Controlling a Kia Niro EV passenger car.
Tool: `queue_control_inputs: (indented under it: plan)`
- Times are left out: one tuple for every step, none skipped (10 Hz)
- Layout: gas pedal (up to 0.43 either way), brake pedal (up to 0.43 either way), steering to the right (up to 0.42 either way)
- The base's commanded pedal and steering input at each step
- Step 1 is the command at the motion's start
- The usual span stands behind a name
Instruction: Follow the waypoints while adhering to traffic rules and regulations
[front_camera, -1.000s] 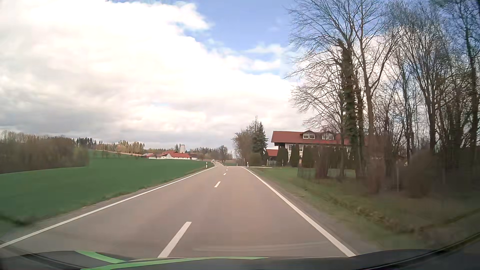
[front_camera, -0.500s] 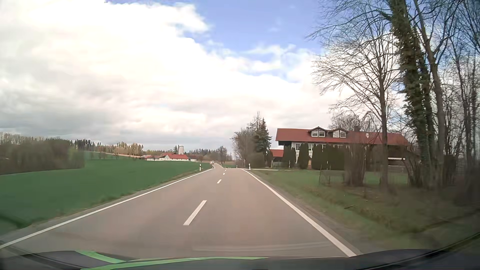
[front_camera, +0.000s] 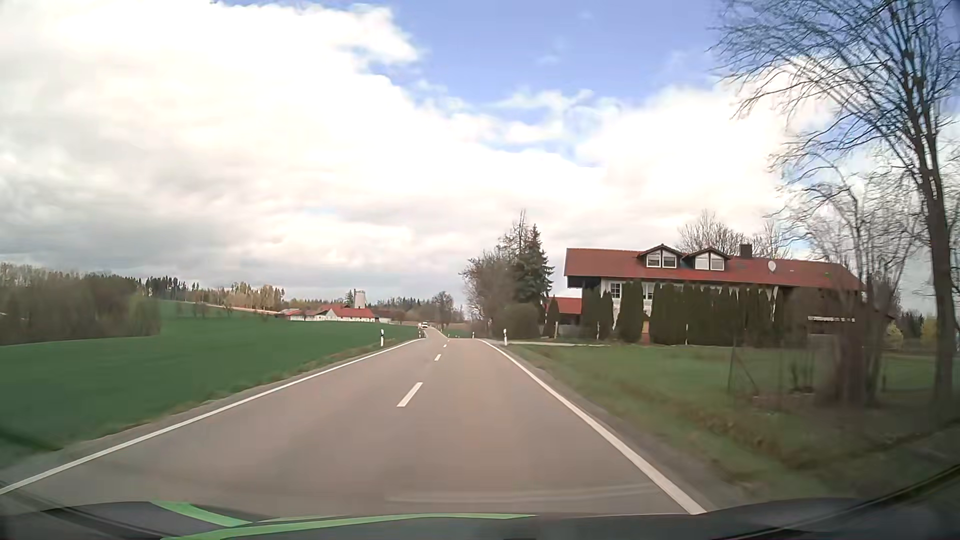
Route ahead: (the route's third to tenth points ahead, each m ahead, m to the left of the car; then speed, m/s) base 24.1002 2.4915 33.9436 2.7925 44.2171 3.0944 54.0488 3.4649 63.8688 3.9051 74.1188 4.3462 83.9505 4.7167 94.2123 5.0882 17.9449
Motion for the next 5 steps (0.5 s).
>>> queue_control_inputs:
  plan:
    - [0.177,0.0,-0.001]
    - [0.177,0.0,-0.002]
    - [0.189,0.0,-0.003]
    - [0.197,0.0,-0.004]
    - [0.197,0.0,-0.004]
